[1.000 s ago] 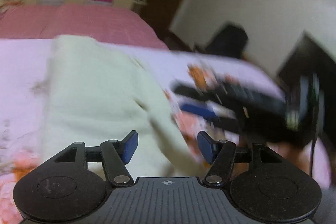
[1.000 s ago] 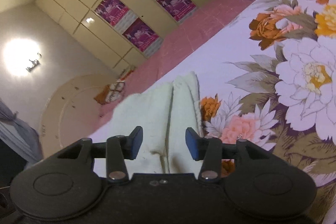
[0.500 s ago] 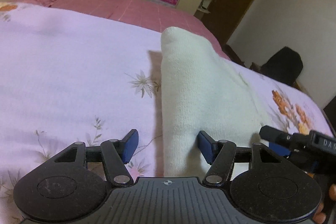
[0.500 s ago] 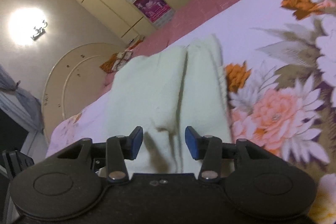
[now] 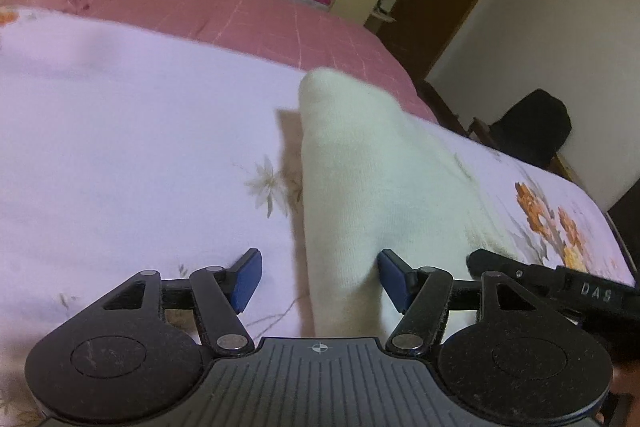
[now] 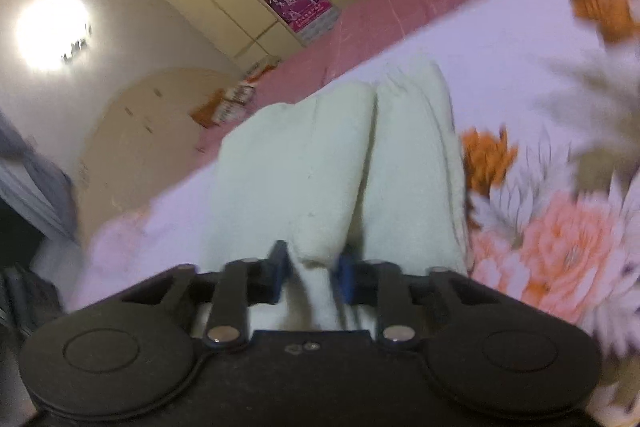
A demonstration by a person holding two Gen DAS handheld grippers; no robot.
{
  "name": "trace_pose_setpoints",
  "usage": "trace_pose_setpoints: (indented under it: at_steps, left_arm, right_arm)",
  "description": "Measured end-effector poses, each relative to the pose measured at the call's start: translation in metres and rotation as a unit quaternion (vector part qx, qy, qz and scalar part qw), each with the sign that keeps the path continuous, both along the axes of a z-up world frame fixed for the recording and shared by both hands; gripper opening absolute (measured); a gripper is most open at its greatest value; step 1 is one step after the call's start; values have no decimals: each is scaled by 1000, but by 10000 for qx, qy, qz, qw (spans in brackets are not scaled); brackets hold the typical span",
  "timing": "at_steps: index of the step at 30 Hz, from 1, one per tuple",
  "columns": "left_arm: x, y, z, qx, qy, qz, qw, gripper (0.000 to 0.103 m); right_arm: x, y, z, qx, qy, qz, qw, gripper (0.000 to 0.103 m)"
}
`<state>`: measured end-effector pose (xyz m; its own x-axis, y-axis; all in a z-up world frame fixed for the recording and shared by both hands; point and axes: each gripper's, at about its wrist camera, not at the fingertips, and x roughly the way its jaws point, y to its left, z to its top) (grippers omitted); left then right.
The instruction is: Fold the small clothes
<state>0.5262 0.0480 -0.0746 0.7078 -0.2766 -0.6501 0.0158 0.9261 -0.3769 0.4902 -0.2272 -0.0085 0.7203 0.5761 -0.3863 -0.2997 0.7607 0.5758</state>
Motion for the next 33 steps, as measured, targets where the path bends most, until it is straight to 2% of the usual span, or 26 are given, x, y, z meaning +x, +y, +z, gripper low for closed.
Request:
trace_pose_setpoints:
  at_steps: [3,6,9,11,12,15,16,19,20,22,25,28,29,31,33]
  left_arm:
    - [-4,-1,11,-36,-357,110,9993,65]
    - [2,-11,15,-11,-388,-2,9992,64]
    - [6,-32,15,160,-362,-296,9988,64]
    - [12,-48,5,464,-177,-438,9978,65]
    - [14,-52,-1,434,-66,-456,9980,65]
    - [14,-51,-4,253,-20,-405,9989,65]
    - [14,-50,-1,256,-21,-417,9988,65]
    - [13,-40,8,179,-347,-347,9986,65]
    - [17,-36,8,118,-394,-285,9987,65]
    - [27,-27,9,-41,-396,-196,9990,65]
    - [45,-25,5,-72,-335,-192,9992,65]
    - [60,-27,-4,11,-235,-180,9996,65]
    - [63,-26,-6,33,-188,-156,9997,65]
    - [70,-26,-13,-28,-115,-78,9999,72]
    - [74,-33,-16,99,-121,-91,9998,76]
  right_arm:
    - [-17,18,22,-742,-549,-29,9957,16]
    - [-32,21,42,-1155,-949,-120,9887,15]
    - [-44,10,49,-1308,-1082,-224,9852,15]
    - [-50,-1,45,-1465,-1111,-356,9823,15]
    - [-45,-6,39,-1477,-997,-399,9832,15]
    - [-21,-22,7,-1220,-326,-412,9911,17]
    - [-20,-24,2,-1084,-294,-372,9930,18]
    - [-25,-36,8,-662,-492,-428,9957,31]
    - [-25,-40,10,-570,-581,-480,9955,40]
    - [-13,-52,9,-343,-492,-597,9964,41]
    - [17,-61,8,-95,-271,-605,9978,41]
    - [37,-60,5,-86,-198,-544,9983,26]
    - [40,-55,8,-267,-331,-494,9979,10]
    - [38,-41,19,-842,-811,-403,9923,8]
    - [46,-29,20,-1351,-885,-418,9860,8]
